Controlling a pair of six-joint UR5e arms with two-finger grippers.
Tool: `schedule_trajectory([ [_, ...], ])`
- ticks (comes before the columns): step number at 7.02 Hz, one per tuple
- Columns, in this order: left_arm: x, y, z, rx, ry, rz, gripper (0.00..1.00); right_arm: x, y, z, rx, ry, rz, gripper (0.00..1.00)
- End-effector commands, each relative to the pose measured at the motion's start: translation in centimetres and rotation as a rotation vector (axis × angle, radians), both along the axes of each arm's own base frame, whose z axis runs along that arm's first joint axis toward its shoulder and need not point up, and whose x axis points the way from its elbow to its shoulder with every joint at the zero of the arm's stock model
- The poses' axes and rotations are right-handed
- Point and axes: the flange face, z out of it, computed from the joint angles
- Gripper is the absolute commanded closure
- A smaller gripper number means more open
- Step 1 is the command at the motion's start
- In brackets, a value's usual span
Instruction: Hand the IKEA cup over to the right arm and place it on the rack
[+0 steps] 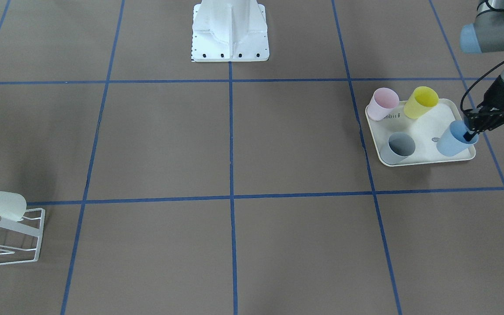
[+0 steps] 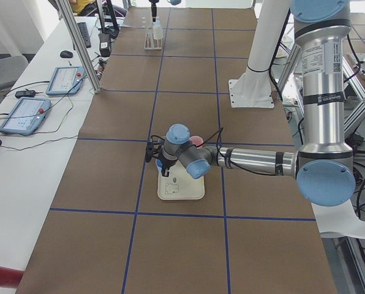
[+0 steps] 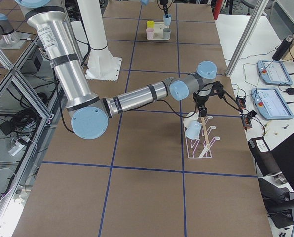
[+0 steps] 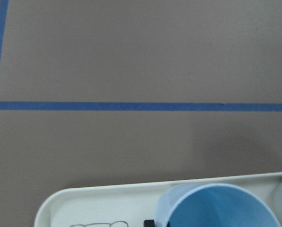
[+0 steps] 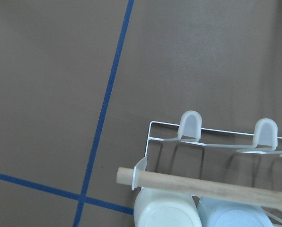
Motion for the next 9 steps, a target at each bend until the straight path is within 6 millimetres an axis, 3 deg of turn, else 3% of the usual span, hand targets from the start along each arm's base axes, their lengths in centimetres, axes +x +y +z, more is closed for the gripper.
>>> schedule_trajectory([
  [1, -8.1, 4.5, -7.5, 0.075, 0.122, -0.077, 1.00, 0.0, 0.2, -1.1, 0.013, -0.006, 0.007, 0.01],
  [2, -8.7, 4.9, -10.7, 0.099, 0.174, -0.086, 1.00, -0.1, 0.2, -2.6, -0.016, -0.026, 0.049, 0.01],
  [3, -8.0, 3.3, -13.5, 0.045, 0.263, -0.134, 1.00, -0.1, 0.9, -5.2, -0.038, -0.057, 0.100, 0.01],
  [4, -6.0, 1.0, -16.5, 0.044, 0.330, -0.094, 1.00, -1.1, 2.1, -7.6, -0.043, -0.086, 0.116, 0.01],
  [5, -2.5, -1.0, -20.8, -0.031, 0.445, -0.045, 1.00, -3.0, 3.3, -9.5, -0.090, -0.119, 0.141, 0.01],
  [6, 4.8, -2.1, -25.3, -0.055, 0.503, 0.063, 1.00, -4.1, 4.4, -11.2, -0.128, -0.153, 0.171, 0.01],
  [7, 10.2, -2.6, -28.5, -0.072, 0.545, 0.101, 1.00, -5.0, 5.3, -12.3, -0.177, -0.182, 0.193, 0.01],
  [8, 15.8, -1.4, -32.3, -0.050, 0.608, 0.122, 1.00, -7.1, 6.8, -13.5, -0.237, -0.224, 0.215, 0.01],
  [9, 19.8, -1.9, -34.8, -0.136, 0.726, 0.061, 1.00, -8.7, 7.7, -14.8, -0.254, -0.304, 0.237, 0.01],
])
